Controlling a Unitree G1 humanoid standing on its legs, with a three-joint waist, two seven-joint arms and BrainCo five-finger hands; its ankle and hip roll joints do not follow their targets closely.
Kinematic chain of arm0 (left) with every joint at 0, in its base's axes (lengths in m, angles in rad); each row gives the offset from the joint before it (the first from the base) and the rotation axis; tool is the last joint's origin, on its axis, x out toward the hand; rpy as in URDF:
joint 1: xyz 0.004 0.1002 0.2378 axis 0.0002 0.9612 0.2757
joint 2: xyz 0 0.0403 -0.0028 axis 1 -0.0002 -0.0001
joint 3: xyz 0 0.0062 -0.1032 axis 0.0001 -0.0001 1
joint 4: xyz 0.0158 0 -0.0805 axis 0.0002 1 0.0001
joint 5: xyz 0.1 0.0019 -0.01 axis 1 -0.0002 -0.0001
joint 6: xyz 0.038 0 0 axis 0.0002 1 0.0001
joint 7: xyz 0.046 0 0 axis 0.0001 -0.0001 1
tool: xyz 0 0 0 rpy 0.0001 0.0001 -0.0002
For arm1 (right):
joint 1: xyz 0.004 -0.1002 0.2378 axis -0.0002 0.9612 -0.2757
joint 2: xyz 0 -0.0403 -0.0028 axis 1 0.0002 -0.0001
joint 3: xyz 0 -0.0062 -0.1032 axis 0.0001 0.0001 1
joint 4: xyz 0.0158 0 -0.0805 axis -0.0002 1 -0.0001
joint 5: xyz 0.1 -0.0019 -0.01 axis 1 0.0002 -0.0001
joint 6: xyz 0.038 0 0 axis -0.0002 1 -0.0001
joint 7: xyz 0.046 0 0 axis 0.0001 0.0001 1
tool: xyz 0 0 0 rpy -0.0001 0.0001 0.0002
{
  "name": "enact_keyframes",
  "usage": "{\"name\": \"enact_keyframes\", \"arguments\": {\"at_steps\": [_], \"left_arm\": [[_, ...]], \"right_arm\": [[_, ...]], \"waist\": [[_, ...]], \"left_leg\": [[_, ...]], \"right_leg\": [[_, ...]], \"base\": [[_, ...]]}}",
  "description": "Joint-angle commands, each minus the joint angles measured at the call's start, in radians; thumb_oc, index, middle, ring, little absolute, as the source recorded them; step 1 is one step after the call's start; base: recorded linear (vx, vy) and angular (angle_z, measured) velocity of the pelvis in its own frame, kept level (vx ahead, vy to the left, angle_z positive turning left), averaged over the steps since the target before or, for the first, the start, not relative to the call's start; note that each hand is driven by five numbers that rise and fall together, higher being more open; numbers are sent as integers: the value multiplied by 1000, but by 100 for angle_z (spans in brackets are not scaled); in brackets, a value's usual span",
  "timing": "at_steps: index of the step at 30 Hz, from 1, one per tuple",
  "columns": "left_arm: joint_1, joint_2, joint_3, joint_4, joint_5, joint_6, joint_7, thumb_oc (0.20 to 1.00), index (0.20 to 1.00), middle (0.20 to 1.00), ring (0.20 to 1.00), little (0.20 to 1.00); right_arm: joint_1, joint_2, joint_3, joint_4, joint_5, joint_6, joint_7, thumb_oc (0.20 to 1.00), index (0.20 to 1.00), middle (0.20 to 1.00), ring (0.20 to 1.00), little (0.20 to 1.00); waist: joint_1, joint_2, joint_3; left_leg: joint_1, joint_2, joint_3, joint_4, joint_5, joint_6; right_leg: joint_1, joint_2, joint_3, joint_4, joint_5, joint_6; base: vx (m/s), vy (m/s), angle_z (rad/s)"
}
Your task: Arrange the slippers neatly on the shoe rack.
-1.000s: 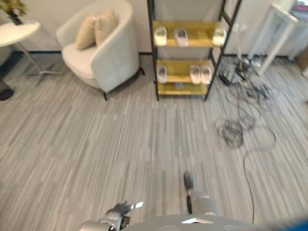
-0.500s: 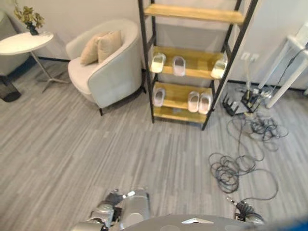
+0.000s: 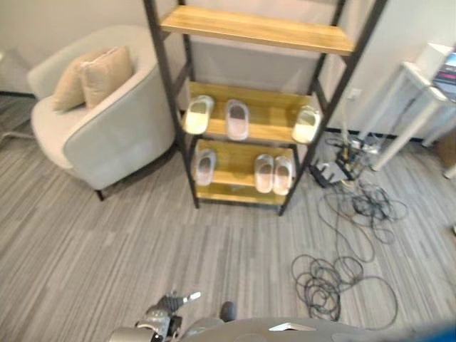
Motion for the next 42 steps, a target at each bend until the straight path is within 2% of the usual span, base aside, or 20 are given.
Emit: {"name": "enact_keyframes", "arguments": {"at_steps": [1, 2, 3, 6, 7, 10, 13, 16, 19, 20, 21, 23, 24, 25, 26, 27, 28, 31, 37, 42], "left_arm": [[-24, -25, 32, 0, 3, -4, 26, 1000, 1000, 1000, 1000, 1000], [-29, -24, 34, 5, 3, -2, 34, 1000, 1000, 1000, 1000, 1000], [-28, -25, 36, 7, 3, -3, 37, 1000, 1000, 1000, 1000, 1000], [-17, -26, 32, 15, 5, -9, 48, 1000, 1000, 1000, 1000, 1000], [-6, -23, 25, 21, 13, -10, 44, 1000, 1000, 1000, 1000, 1000], [-3, -18, 3, 23, 9, -5, 43, 1000, 1000, 1000, 1000, 1000], [-25, -26, -8, 4, 5, -4, 33, 1000, 1000, 1000, 1000, 1000], [-21, -51, 11, -24, -9, -9, 11, 1000, 1000, 1000, 1000, 1000], [-16, -60, 56, -42, -38, -11, -5, 1000, 1000, 1000, 1000, 1000], [-13, -60, 85, -49, -55, -13, -3, 1000, 1000, 1000, 1000, 1000], [-9, -58, 98, -58, -60, -14, -2, 1000, 1000, 1000, 1000, 1000], [-6, -56, 107, -62, -61, -17, 0, 1000, 1000, 1000, 1000, 1000], [6, -56, 122, -61, -64, -25, 4, 1000, 1000, 1000, 1000, 1000], [6, -56, 122, -61, -64, -25, 4, 1000, 1000, 1000, 1000, 1000], [9, -49, 131, -67, -61, -31, 10, 1000, 1000, 1000, 1000, 1000], [9, -49, 131, -67, -61, -31, 10, 1000, 1000, 1000, 1000, 1000], [-5, -35, 124, -78, -56, -37, 18, 1000, 1000, 1000, 1000, 1000], [-7, -33, 117, -85, -45, -40, 15, 1000, 1000, 1000, 1000, 1000], [-2, -33, 77, -150, -27, -66, 7, 1000, 1000, 1000, 1000, 1000], [-22, -25, 64, -192, -29, -78, -4, 1000, 1000, 1000, 1000, 1000]], "right_arm": [[-35, -43, -18, -34, -9, -15, -14, 1000, 1000, 1000, 1000, 1000], [-41, -41, -20, -43, -9, -14, -9, 1000, 1000, 1000, 1000, 1000], [-42, -40, -18, -44, -12, -12, -10, 1000, 1000, 1000, 1000, 1000], [-48, -44, -11, -35, -16, -12, -18, 1000, 1000, 1000, 1000, 1000], [-44, -41, -4, -43, -14, -9, -15, 1000, 1000, 1000, 1000, 1000], [-45, -34, -1, -53, -6, -7, -4, 1000, 1000, 1000, 1000, 1000], [-31, -30, 0, -38, -7, -10, -6, 1000, 1000, 1000, 1000, 1000], [-30, -33, 15, -37, -21, -11, -7, 1000, 1000, 1000, 1000, 1000], [-42, -38, 28, -45, -28, -12, -4, 1000, 1000, 1000, 1000, 1000], [-58, -49, 34, -46, -29, -15, -4, 1000, 1000, 1000, 1000, 1000], [-66, -54, 39, -51, -33, -17, -5, 1000, 1000, 1000, 1000, 1000], [-72, -56, 41, -52, -35, -19, -5, 1000, 1000, 1000, 1000, 1000], [-70, -60, 40, -42, -40, -20, -3, 1000, 1000, 1000, 1000, 1000], [-70, -60, 40, -42, -40, -20, -3, 1000, 1000, 1000, 1000, 1000], [-66, -57, 35, -27, -41, -17, 2, 1000, 1000, 1000, 1000, 1000], [-65, -57, 35, -27, -41, -17, 2, 1000, 1000, 1000, 1000, 1000], [-66, -53, 29, -22, -41, -10, 8, 1000, 1000, 1000, 1000, 1000], [-61, -49, 20, -3, -44, 2, 11, 1000, 1000, 1000, 1000, 1000], [-8, -31, -39, 24, -22, 20, 18, 1000, 1000, 1000, 1000, 1000], [-25, -36, -36, -20, -21, 15, 13, 1000, 1000, 1000, 1000, 1000]], "waist": [[10, 51, 49], [-2, 75, 64], [-9, 81, 71], [-37, 69, 85], [-56, 66, 91], [-91, 81, 124], [-95, 50, 90], [-89, 40, 66], [-77, -1, 59], [-60, -30, 72], [-56, -35, 76], [-52, -40, 74], [-46, -49, 62], [-46, -50, 64], [-32, -57, 49], [-31, -58, 52], [-18, -63, 56], [-25, -37, 36], [-42, -6, 9], [-49, 5, 20]], "left_leg": [[-20, 123, -5, 62, 20, -232], [33, 131, -11, 47, 19, -227], [58, 130, -16, 42, 19, -224], [121, 110, -40, 19, 4, -212], [151, 104, -61, 0, -10, -201], [200, 120, -88, -8, -23, -191], [178, 109, -124, 29, -39, -176], [154, 141, -131, 120, -43, -168], [78, 176, -78, 292, -64, -163], [11, 189, -51, 435, -73, -157], [0, 208, -27, 450, -75, -157], [4, 228, -15, 422, -72, -159], [16, 274, -2, 308, -65, -163], [22, 274, -1, 304, -64, -163], [9, 277, -18, 164, -59, -180], [15, 276, -17, 159, -58, -180], [-47, 273, -31, 107, -46, -201], [-9, 281, -30, -5, -33, -224], [27, 242, -22, -48, -20, -224], [42, 216, -22, -57, -15, -218]], "right_leg": [[-43, -1, 10, -63, 375, -47], [-90, 18, -1, 26, 365, -50], [-119, 11, -15, 44, 360, -53], [-203, -1, -2, -142, 352, -48], [-245, -6, 16, -302, 343, -44], [-343, 5, 26, -393, 359, -29], [-289, 1, 78, -384, 387, -29], [-238, 14, 80, -359, 392, -21], [-196, -5, 64, -346, 410, -13], [-172, -23, 48, -340, 419, -16], [-154, -26, 35, -346, 418, -14], [-139, -30, 29, -354, 414, -14], [-109, -41, 11, -379, 404, -12], [-106, -42, 11, -380, 404, -12], [-87, -41, 10, -395, 398, -15], [-82, -41, 10, -396, 397, -15], [-62, -44, 4, -407, 390, -23], [-58, -41, 1, -406, 373, -31], [-77, -65, 0, -405, 362, -42], [-86, -79, -6, -403, 359, -43]], "base": [[215, 266, -8], [233, 213, -2], [328, 169, -16], [326, 11, -7], [352, -54, 31], [262, -105, 58], [262, -267, 102], [233, -231, 102], [151, -270, 37], [147, -292, 89], [158, -235, 88], [131, -56, 33], [123, -13, 29], [261, 3, 25], [143, 14, 13], [208, 47, 46], [95, 70, 47], [158, 191, 28], [82, 214, -28], [28, 150, -11]]}}
